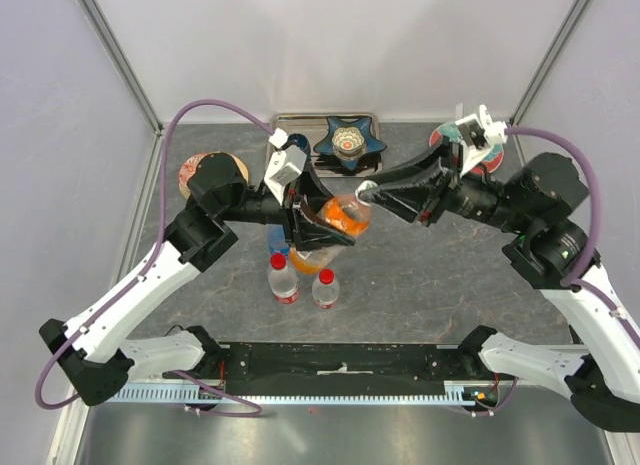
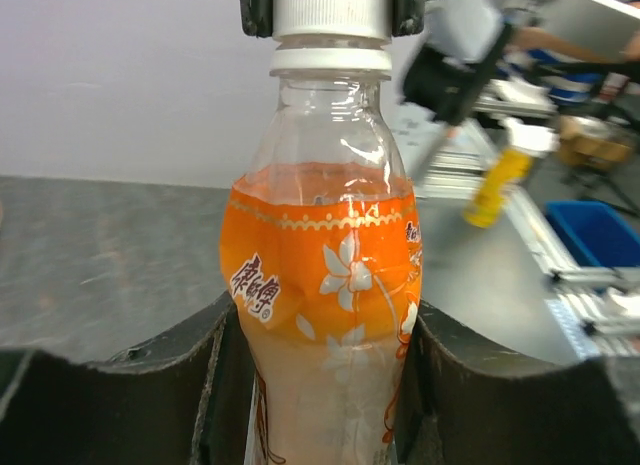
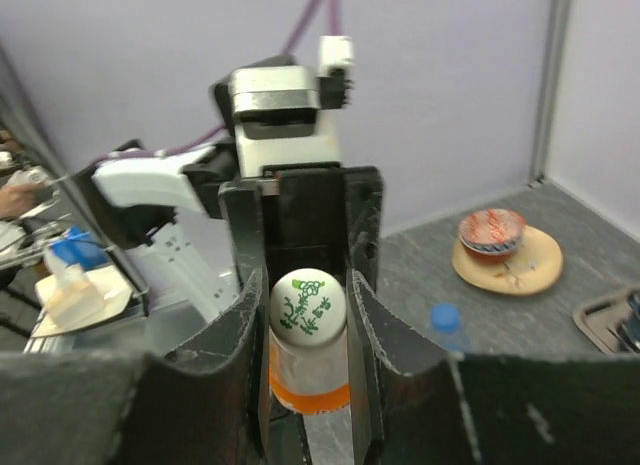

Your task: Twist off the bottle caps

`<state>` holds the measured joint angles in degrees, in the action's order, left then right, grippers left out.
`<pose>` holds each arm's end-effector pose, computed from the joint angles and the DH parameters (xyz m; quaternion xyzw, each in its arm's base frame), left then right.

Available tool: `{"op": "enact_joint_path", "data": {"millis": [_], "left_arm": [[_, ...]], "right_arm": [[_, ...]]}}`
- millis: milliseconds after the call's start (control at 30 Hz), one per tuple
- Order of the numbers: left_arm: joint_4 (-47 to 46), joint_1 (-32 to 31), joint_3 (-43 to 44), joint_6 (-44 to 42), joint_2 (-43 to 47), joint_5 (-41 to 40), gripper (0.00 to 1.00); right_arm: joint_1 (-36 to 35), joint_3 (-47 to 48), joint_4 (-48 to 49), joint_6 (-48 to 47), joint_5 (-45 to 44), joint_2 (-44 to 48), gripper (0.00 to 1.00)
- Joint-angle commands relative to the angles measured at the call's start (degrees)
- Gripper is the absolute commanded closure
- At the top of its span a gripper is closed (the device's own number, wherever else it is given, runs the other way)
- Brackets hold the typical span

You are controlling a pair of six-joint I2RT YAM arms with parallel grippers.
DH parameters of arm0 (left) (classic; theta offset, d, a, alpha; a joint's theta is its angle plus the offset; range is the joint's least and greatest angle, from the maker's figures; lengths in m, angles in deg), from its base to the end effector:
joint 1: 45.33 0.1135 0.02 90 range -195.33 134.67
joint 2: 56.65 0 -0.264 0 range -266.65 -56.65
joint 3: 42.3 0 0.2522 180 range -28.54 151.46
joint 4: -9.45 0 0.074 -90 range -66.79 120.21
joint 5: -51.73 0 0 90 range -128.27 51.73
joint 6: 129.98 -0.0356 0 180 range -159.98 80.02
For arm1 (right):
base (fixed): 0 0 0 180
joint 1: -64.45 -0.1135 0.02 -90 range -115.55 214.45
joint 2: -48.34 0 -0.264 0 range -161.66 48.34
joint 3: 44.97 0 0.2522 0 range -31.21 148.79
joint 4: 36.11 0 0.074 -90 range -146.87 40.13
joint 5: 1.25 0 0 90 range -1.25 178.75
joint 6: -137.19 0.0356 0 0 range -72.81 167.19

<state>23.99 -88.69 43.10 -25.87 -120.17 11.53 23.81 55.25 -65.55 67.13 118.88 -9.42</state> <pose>0.1504 -0.1794 0.4562 0.4572 0.4998 -0.5713 0.4636 0.1153 0.1225 0.5307 -0.3081 0.5547 0.5209 0.5710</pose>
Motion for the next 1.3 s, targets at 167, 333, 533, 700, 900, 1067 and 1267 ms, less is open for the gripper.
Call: {"op": "enact_joint_path", "data": {"millis": [167, 333, 533, 700, 900, 1067, 1267], "left_arm": [[-24.67, 1.25, 1.32, 22.71, -4.24, 23.49, 0.47], [-33.88, 1.25, 0.26, 29.47, -5.90, 25.96, 0.47], [-36.90, 1.25, -0.18, 31.68, -7.40, 27.37, 0.47], [-36.64, 1.43, 0.35, 31.51, -8.10, 28.07, 0.47], [-30.77, 2.31, 0.61, 26.61, -7.14, 25.53, 0.48], [-23.90, 2.48, 2.19, 21.58, -6.70, 23.59, 0.48], [-18.54, 2.48, 2.98, 17.89, -6.17, 22.45, 0.48]], "right_arm": [[-0.58, -2.96, 14.08, 5.62, 23.12, -0.07, 1.00], [-0.49, -5.68, 27.34, 14.66, 35.86, -0.43, 1.00], [-0.49, -8.32, 32.20, 16.27, 38.33, -0.43, 1.00], [-0.49, -8.85, 33.00, 16.35, 39.30, -0.16, 1.00], [-0.49, -5.25, 21.40, 9.85, 35.09, 0.01, 0.92], [-0.58, -4.10, 17.80, 8.36, 30.43, 0.80, 0.77], [-0.49, -1.99, 15.77, 7.39, 26.39, 0.98, 0.68]]}}
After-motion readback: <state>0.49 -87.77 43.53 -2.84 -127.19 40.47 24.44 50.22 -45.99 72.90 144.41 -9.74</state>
